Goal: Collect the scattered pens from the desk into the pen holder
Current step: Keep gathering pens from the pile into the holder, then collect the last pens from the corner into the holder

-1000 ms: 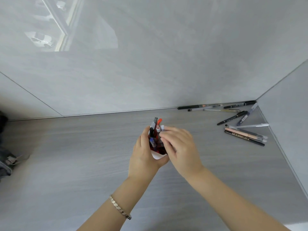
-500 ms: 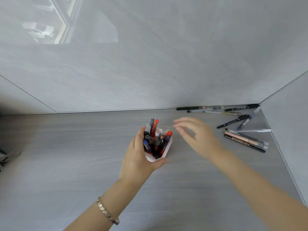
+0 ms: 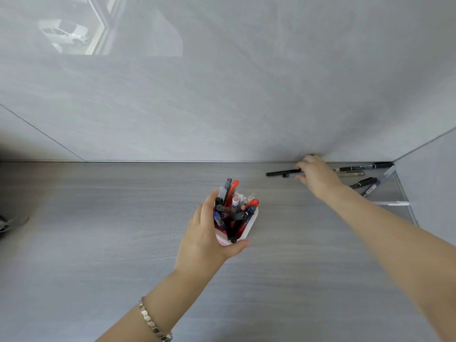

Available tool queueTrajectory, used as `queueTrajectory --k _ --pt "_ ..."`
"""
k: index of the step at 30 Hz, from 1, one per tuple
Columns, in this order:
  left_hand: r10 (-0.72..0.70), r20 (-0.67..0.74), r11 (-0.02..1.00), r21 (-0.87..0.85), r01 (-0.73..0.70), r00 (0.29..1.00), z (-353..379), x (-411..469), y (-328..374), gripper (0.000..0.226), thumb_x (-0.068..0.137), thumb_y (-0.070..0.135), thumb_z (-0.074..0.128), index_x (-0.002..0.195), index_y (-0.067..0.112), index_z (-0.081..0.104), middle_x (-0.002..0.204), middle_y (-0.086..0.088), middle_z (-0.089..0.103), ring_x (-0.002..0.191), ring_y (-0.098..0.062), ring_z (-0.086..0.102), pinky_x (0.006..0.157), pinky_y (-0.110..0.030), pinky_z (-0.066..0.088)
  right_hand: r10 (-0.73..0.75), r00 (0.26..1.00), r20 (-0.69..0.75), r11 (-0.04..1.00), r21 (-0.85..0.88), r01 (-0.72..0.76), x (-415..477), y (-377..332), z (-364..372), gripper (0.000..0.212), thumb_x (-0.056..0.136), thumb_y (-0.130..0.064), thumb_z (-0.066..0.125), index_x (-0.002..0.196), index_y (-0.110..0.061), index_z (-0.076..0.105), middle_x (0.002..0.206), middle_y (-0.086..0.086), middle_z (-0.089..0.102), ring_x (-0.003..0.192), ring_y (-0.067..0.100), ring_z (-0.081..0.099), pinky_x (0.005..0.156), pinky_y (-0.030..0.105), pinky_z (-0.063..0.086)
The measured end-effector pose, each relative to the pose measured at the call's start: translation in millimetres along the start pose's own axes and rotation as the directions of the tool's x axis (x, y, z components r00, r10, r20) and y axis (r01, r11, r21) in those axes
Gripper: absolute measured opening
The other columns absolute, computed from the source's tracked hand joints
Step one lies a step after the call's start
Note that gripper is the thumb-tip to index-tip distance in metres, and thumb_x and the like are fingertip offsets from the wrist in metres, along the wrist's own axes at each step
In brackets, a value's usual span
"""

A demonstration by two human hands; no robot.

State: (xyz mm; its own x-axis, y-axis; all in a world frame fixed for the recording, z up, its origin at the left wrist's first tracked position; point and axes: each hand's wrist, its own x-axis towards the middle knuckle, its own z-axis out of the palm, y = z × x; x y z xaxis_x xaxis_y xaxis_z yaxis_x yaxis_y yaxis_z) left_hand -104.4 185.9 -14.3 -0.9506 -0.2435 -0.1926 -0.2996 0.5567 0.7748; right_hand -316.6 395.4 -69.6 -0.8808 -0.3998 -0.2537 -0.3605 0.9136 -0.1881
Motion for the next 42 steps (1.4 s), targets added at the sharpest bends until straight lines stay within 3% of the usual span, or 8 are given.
queueTrajectory --k 8,15,19,26,31,35,37,42 --pt "-0.007 0.011 1.0 0.005 0.006 1.0 -2.1 -0.5 2.0 0.1 0.057 0.036 0.082 0.136 0.027 0.022 0.131 0.009 0.044 0.12 -0.011 0.045 0.088 -0.02 0.038 -0.099 0.993 0.057 0.987 -0.119 0.105 -17.0 -17.1 4.7 0.03 0.094 -0.025 0.045 0.117 -0.007 0.053 0.121 0.013 0.055 0.116 0.029 0.043 0.096 0.034 0.03" --pt "-0.004 0.009 1.0 -0.006 0.004 1.0 -2.4 -1.1 1.2 0.097 0.058 0.035 0.082 0.135 0.028 0.023 0.132 0.009 0.044 0.12 -0.011 0.043 0.087 -0.022 0.038 -0.121 0.984 -0.131 0.96 0.237 0.15 -77.4 -74.2 -71.6 0.024 0.095 -0.027 0.044 0.113 -0.012 0.051 0.088 0.014 0.064 0.078 0.032 0.058 0.063 0.036 0.036" --pt "0.004 0.006 1.0 -0.024 -0.004 1.0 -1.4 -1.3 1.1 0.096 0.059 0.034 0.082 0.135 0.028 0.023 0.132 0.01 0.044 0.121 -0.01 0.042 0.085 -0.022 0.037 -0.141 0.985 0.096 0.956 0.273 0.11 -127.1 -75.0 -106.7 0.022 0.093 -0.035 0.042 0.084 -0.02 0.056 0.06 0.001 0.051 0.057 0.018 0.045 0.055 0.032 0.033" --pt "0.007 -0.007 0.999 -0.043 -0.008 1.0 -0.1 -2.1 0.6 0.097 0.058 0.032 0.082 0.135 0.029 0.023 0.131 0.008 0.045 0.119 -0.013 0.044 0.086 -0.024 0.038 -0.142 0.925 0.351 0.983 0.161 0.09 -149.0 -97.6 -109.1 0.029 0.094 -0.023 0.042 0.079 -0.003 0.057 0.071 0.02 0.052 0.066 0.031 0.044 0.059 0.031 0.03" --pt "0.017 -0.025 0.998 -0.064 -0.018 1.0 1.4 -2.6 -0.8 0.097 0.055 0.033 0.083 0.133 0.027 0.026 0.129 0.008 0.048 0.118 -0.014 0.046 0.086 -0.03 0.045 -0.022 0.913 0.408 0.999 0.042 0.005 -114.7 -147.2 -81.2 0.045 0.092 -0.014 0.044 0.05 -0.014 0.029 0.054 0.004 0.033 0.061 0.026 0.039 0.045 0.024 0.022" --pt "0.022 -0.04 0.995 -0.092 -0.025 0.999 1.4 -3.0 0.7 0.098 0.051 0.039 0.08 0.132 0.024 0.028 0.127 0.007 0.052 0.118 -0.014 0.047 0.083 -0.031 0.047 -0.08 0.861 0.502 0.952 0.294 -0.083 -104.3 -171.2 -72.3 0.01 0.085 -0.008 0.053 0.08 -0.004 0.061 0.063 0.008 0.058 0.055 0.019 0.053 0.06 0.029 0.048" --pt "0.032 -0.029 0.995 -0.094 -0.035 0.999 1.0 -2.6 -0.3 0.096 0.052 0.038 0.081 0.132 0.025 0.029 0.127 0.007 0.052 0.119 -0.013 0.047 0.083 -0.031 0.047 -0.118 0.846 0.521 0.887 0.438 -0.146 -107.9 -166.1 -79.5 0.022 0.084 -0.003 0.051 0.105 -0.004 0.058 0.071 0.006 0.063 0.056 0.014 0.058 0.071 0.03 0.05" --pt "0.043 -0.026 0.997 -0.061 -0.044 0.999 1.5 -2.5 -3.6 0.093 0.056 0.033 0.082 0.132 0.027 0.028 0.128 0.006 0.049 0.117 -0.015 0.046 0.086 -0.034 0.047 -0.09 0.859 0.503 0.845 0.495 -0.201 -110.3 -147.4 -90.8 0.033 0.08 0.001 0.058 0.109 -0.015 0.051 0.08 0.003 0.06 0.066 0.022 0.064 0.067 0.031 0.056"
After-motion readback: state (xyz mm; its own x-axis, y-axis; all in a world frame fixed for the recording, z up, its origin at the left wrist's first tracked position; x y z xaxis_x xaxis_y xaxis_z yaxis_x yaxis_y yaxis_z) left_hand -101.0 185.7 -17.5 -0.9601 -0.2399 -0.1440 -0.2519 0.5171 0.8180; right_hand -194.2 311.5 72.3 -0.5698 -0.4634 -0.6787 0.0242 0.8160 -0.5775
